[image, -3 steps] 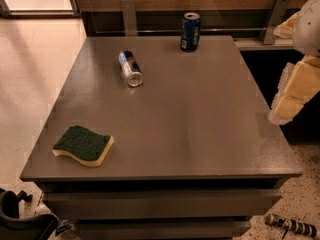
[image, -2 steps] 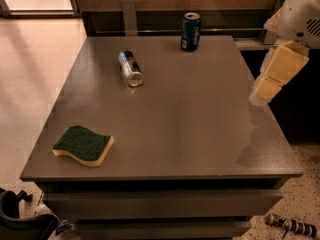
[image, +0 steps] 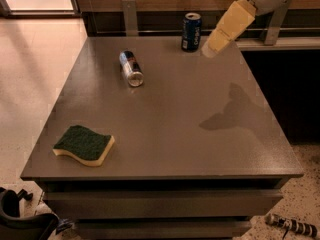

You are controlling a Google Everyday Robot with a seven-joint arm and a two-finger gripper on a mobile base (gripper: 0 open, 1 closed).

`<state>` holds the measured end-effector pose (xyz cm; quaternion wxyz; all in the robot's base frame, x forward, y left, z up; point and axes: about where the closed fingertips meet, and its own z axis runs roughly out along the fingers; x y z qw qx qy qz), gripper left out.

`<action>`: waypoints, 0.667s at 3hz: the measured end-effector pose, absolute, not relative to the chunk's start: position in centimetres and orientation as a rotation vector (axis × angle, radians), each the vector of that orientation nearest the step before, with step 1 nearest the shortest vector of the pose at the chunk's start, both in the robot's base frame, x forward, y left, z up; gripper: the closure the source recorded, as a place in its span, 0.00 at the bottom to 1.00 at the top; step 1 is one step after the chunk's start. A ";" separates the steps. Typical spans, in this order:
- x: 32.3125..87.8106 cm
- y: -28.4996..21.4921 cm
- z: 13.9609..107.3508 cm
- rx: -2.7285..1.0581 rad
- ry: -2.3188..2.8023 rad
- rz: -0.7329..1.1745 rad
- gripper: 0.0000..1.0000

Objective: Place redbull can upright

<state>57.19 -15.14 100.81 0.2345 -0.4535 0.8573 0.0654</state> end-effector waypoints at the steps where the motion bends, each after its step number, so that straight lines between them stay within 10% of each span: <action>1: 60.7 -11.6 101.2 -1.123 2.437 0.223 0.00; 2: 63.3 -8.3 100.1 -1.000 2.547 0.236 0.00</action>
Offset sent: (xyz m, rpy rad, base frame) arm 0.0848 0.1058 -0.0140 0.0215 0.2329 -0.3350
